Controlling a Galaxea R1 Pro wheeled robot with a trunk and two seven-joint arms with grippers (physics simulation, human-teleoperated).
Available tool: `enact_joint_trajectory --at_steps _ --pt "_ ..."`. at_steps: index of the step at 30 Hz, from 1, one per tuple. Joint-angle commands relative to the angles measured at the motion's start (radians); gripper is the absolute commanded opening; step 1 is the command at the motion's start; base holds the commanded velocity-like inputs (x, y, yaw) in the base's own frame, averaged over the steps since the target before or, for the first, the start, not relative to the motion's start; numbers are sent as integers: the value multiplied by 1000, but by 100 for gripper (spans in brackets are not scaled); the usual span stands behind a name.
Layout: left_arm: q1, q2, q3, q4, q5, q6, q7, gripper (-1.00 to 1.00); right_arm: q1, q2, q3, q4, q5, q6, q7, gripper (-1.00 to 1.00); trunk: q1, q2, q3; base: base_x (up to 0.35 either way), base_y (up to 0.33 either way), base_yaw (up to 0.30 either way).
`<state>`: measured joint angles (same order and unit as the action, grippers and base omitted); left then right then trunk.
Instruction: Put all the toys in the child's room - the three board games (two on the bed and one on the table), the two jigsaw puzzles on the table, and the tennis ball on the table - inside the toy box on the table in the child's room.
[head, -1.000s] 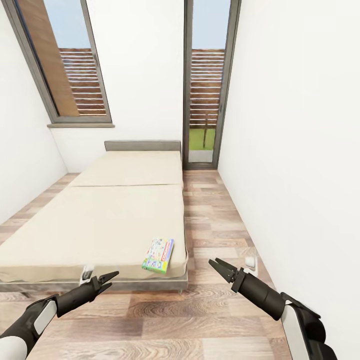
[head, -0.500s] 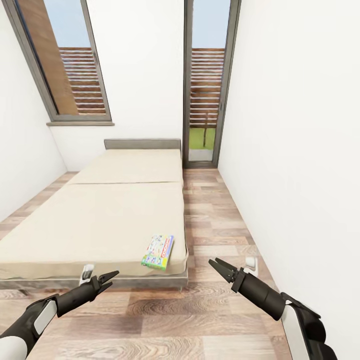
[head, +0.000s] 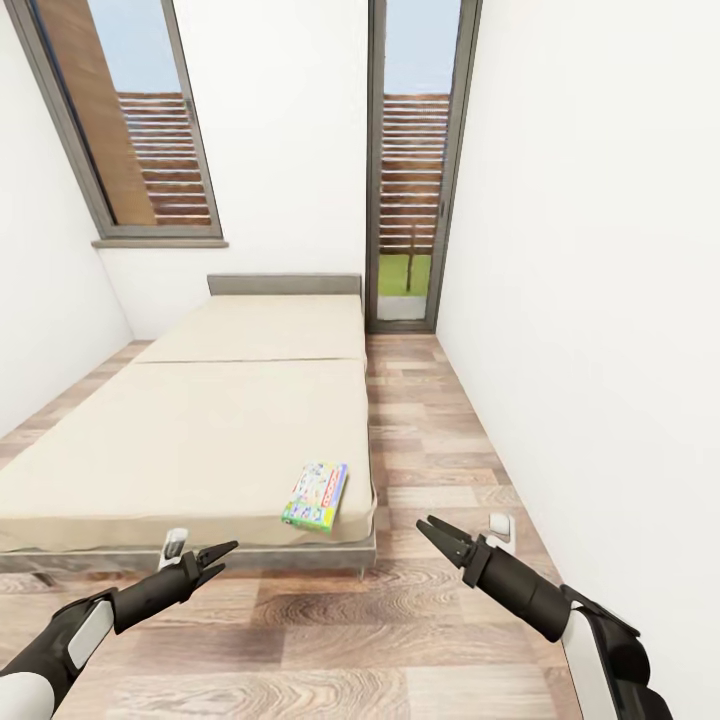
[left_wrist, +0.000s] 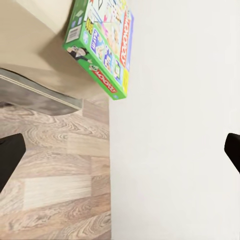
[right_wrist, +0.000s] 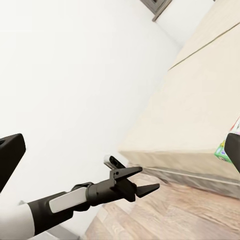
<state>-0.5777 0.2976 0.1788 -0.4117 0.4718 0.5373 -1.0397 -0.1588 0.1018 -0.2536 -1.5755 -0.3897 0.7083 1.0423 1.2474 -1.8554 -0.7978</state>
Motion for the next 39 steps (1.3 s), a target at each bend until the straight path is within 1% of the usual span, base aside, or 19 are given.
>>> enact_joint_trajectory --at_steps 1,28,31,35,36,37,39 --pt "-1 0 1 0 4 8 -2 100 -1 1 -2 0 -3 7 4 100 4 -8 -4 0 0 0" --pt "-1 -4 -4 -4 -1 6 3 100 -1 2 -4 0 -4 10 12 100 107 -197 -89 0 0 0" --pt "-1 -14 -4 -4 -4 5 8 100 -1 1 -4 0 -4 10 12 100 119 -218 -98 0 0 0" --pt "-1 -37 -5 -2 -9 5 16 100 -1 1 -4 0 -4 10 12 100 134 -246 -111 0 0 0" --pt "-1 -43 -5 -2 -9 5 19 100 -1 1 -4 0 -4 10 12 100 138 -253 -114 0 0 0" --pt "-1 -58 -8 -1 -10 4 25 100 -1 1 -4 0 -4 10 12 100 142 -260 -117 0 0 0" --pt "-1 -72 -11 -3 -10 4 29 100 -1 1 -4 0 -4 10 12 100 149 -274 -123 0 0 0"
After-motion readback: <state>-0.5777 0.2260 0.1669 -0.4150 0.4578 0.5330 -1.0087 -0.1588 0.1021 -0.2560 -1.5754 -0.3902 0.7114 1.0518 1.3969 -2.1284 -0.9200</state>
